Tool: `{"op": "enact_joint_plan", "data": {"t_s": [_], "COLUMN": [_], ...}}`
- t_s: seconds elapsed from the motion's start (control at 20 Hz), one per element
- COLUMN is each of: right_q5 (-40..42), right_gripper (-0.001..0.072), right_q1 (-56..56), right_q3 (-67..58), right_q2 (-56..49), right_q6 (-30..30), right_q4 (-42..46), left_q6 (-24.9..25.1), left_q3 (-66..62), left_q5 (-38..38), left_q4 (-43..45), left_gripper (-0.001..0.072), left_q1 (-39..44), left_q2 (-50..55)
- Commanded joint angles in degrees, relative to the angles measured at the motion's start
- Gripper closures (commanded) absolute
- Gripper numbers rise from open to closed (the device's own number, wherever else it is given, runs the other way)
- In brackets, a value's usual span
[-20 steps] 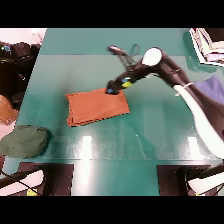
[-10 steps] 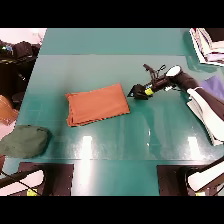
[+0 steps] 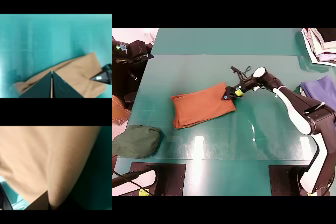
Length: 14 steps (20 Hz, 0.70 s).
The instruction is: Fold the shirts.
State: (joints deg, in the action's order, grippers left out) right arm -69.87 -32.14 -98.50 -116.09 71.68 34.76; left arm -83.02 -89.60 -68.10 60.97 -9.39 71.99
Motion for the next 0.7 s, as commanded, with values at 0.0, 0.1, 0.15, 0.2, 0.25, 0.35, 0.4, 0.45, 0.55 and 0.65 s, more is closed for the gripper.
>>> {"op": "enact_joint_plan", "data": {"t_s": [0.0, 0.1, 0.15, 0.2, 0.25, 0.35, 0.4, 0.45, 0.55, 0.65], "right_q5": [0.2, 0.4, 0.2, -0.1, -0.3, -1.0, -2.0, -3.1, -5.1, -6.1], "right_gripper": [0.0692, 0.0693, 0.0693, 0.0693, 0.0693, 0.0693, 0.0693, 0.0693, 0.0692, 0.0692], "right_q1": [-1.2, 1.6, 3.5, 6.1, 8.7, 15.3, 19.3, 23.6, 32.1, 41.2], "right_q3": [-4.9, -5.0, -4.9, -4.9, -4.9, -4.9, -4.9, -4.9, -4.9, -4.9], "right_q2": [-0.3, 2.5, 4.3, 6.5, 8.7, 13.6, 15.9, 18.1, 21.1, 23.2], "right_q6": [-1.2, 1.9, 2.7, 3.8, 4.6, 6.3, 7.3, 7.8, 8.3, 9.1], "right_q4": [-0.2, 0.7, 2.7, 5.7, 8.8, 13.7, 15.2, 16.0, 16.5, 16.4], "left_q6": [1.0, 1.0, 1.0, 1.0, 1.0, 1.0, 1.0, 1.0, 1.0, 1.0], "left_q3": [0.0, 0.0, 0.0, 0.0, 0.0, 0.0, 0.0, 0.0, 0.0, 0.0], "left_q5": [-0.1, 0.0, 0.3, 0.7, 1.1, 1.7, 2.1, 2.3, 3.0, 3.3], "left_q4": [-2.2, -1.6, -1.1, -0.8, -0.5, -0.2, -0.1, -0.1, -0.1, -0.2], "left_gripper": [0.0683, 0.0683, 0.0683, 0.0683, 0.0683, 0.0682, 0.0683, 0.0683, 0.0682, 0.0682], "left_q1": [1.3, 4.2, 6.1, 8.2, 10.2, 13.8, 15.3, 16.6, 18.3, 18.9], "left_q2": [0.0, 0.0, 0.0, 0.0, 0.0, 0.0, 0.0, 0.0, 0.0, 0.0]}}
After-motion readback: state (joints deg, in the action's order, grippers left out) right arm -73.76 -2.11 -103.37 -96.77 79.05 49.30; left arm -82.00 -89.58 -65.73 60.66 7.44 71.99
